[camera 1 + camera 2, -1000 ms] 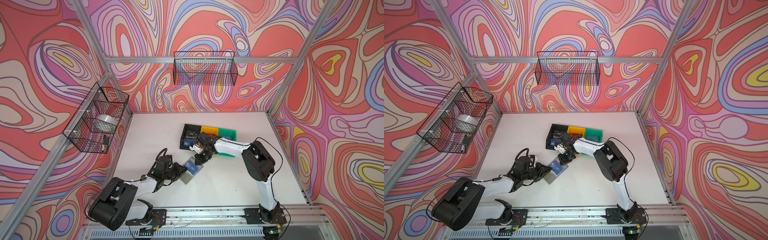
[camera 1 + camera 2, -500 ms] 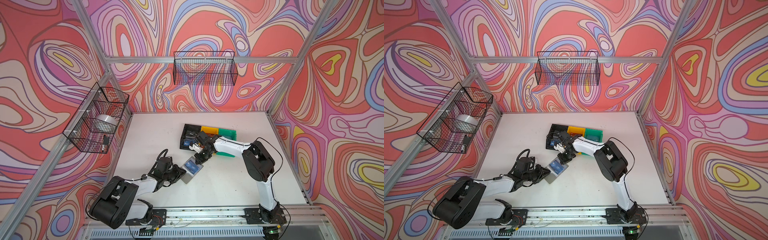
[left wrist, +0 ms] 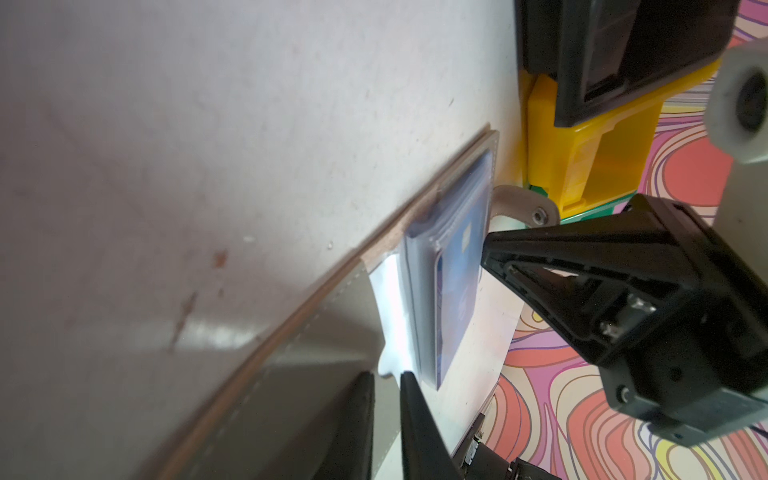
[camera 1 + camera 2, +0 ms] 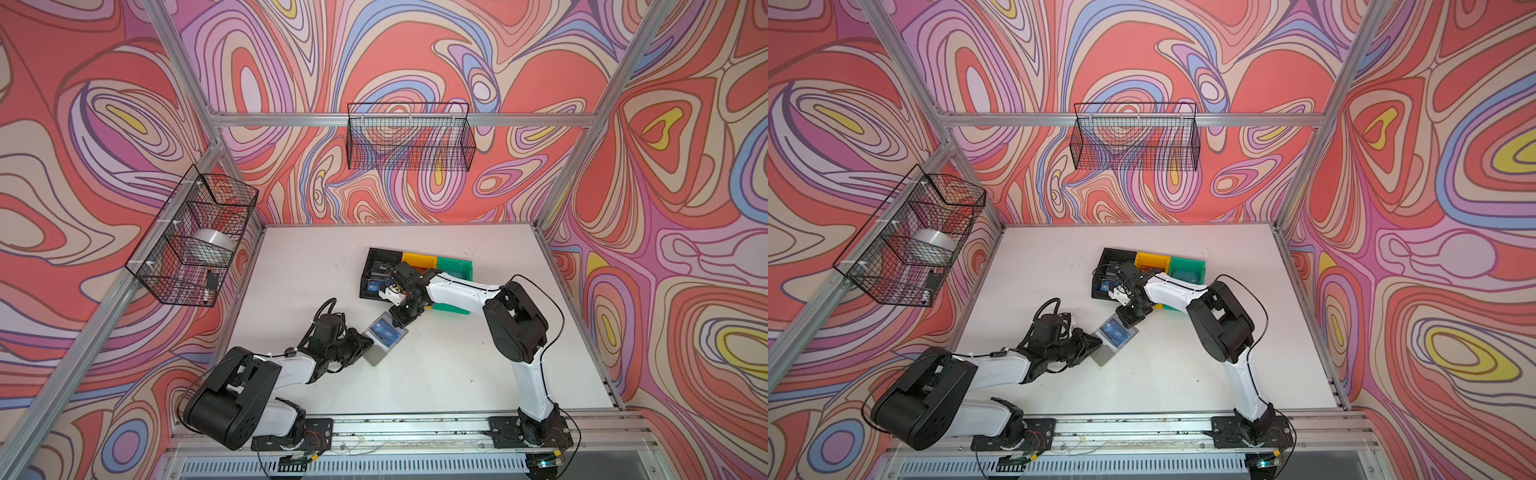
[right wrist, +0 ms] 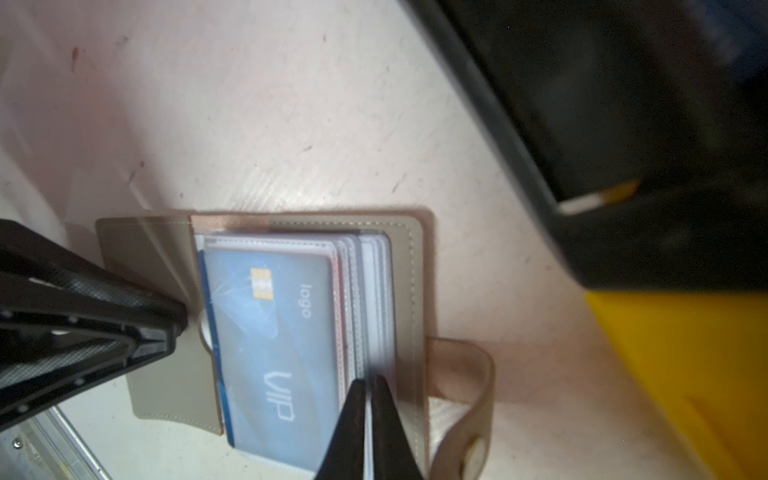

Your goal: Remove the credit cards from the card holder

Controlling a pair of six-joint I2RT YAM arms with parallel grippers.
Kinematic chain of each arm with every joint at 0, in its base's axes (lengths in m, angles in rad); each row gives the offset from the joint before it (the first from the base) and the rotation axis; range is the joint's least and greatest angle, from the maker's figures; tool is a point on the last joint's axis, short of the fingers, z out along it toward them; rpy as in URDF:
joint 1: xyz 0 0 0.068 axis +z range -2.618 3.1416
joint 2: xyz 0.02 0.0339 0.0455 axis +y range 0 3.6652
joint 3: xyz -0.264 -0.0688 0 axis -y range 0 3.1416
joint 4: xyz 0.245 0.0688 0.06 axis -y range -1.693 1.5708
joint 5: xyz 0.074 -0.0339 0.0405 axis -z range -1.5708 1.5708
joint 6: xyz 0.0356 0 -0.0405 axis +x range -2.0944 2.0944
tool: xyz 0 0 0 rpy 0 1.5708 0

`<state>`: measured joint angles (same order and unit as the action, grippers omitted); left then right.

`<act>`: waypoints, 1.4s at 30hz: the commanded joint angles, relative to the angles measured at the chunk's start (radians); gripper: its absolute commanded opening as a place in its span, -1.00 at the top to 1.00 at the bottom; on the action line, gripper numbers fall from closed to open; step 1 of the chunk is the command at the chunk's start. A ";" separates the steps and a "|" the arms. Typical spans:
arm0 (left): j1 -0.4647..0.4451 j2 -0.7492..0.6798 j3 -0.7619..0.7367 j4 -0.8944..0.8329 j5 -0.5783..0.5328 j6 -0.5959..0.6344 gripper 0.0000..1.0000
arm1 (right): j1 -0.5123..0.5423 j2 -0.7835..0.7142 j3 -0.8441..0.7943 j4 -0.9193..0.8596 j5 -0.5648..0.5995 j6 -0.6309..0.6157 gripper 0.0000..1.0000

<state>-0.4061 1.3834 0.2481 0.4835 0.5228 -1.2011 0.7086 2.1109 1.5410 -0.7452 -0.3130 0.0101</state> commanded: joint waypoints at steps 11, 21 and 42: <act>-0.003 0.031 -0.010 0.070 0.000 -0.023 0.66 | 0.023 0.006 -0.021 0.013 -0.025 0.001 0.82; -0.003 0.048 -0.017 0.113 0.006 -0.034 0.66 | 0.032 0.000 -0.059 0.039 -0.032 0.017 0.81; -0.023 0.114 0.005 0.183 0.015 -0.047 0.66 | 0.032 0.009 -0.049 0.025 -0.036 0.016 0.81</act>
<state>-0.4206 1.4746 0.2462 0.6277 0.5323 -1.2308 0.7219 2.1052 1.5116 -0.6922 -0.3382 0.0204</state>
